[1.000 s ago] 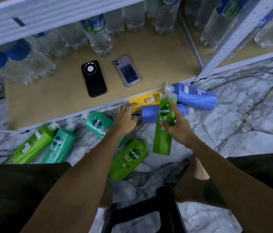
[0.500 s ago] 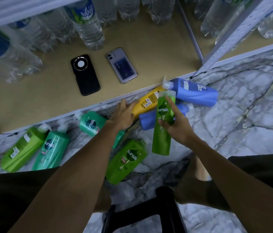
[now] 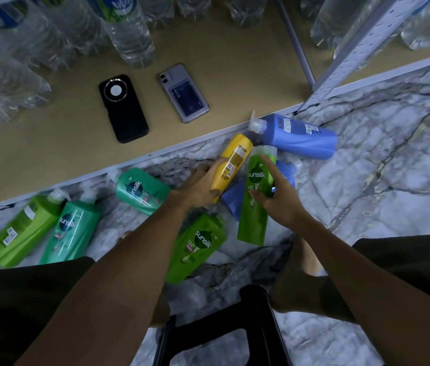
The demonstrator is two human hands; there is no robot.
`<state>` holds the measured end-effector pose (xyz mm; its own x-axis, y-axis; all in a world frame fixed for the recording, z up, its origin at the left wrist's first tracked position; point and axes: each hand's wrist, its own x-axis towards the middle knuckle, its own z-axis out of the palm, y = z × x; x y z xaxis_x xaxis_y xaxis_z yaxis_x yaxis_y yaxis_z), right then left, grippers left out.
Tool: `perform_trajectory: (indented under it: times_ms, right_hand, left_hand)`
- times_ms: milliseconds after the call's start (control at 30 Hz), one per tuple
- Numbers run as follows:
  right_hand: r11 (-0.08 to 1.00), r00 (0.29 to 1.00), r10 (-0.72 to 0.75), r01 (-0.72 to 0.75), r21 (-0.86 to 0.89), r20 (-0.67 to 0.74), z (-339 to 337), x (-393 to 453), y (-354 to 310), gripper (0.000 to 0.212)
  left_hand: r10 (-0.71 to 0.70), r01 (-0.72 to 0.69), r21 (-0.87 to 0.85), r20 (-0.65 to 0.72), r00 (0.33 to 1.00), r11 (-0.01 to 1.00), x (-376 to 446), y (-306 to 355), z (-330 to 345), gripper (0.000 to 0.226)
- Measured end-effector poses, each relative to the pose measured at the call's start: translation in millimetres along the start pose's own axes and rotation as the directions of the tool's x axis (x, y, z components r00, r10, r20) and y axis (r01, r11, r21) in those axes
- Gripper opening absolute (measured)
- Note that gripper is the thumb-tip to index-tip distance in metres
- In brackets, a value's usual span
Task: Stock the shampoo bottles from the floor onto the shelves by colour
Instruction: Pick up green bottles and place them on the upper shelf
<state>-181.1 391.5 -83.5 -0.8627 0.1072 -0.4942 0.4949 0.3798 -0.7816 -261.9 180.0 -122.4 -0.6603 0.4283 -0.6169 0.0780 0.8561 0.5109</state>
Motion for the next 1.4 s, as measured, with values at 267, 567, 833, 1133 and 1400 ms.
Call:
perform_trajectory:
  times_ms: [267, 567, 833, 1133, 1400]
  right_hand:
    - [0.990, 0.998, 0.030, -0.037, 0.139, 0.051, -1, 0, 10, 0.083]
    - [0.945, 0.989, 0.060, -0.101, 0.311, 0.138, -10, -22, -13, 0.058]
    - [0.873, 0.988, 0.107, -0.146, 0.465, 0.110, -3, -44, -41, 0.046]
    - [0.737, 0.990, 0.005, -0.096, 0.669, 0.138, 0, -89, -93, 0.056]
    - [0.689, 0.994, -0.094, 0.020, 0.724, 0.062, -5, -150, -160, 0.049]
  left_hand:
    - [0.021, -0.015, -0.096, 0.068, 0.997, 0.995, -6, 1, -14, 0.102]
    - [-0.072, 0.199, -0.654, 0.216, 0.974, 0.730, -44, 15, -22, 0.086]
    - [-0.014, 0.190, -0.875, 0.205, 0.979, 0.444, -108, 34, -28, 0.095]
    - [0.039, -0.034, -0.952, -0.023, 0.999, 0.305, -185, 54, -42, 0.103]
    - [0.096, -0.301, -0.895, -0.285, 0.954, 0.329, -265, 85, -74, 0.095]
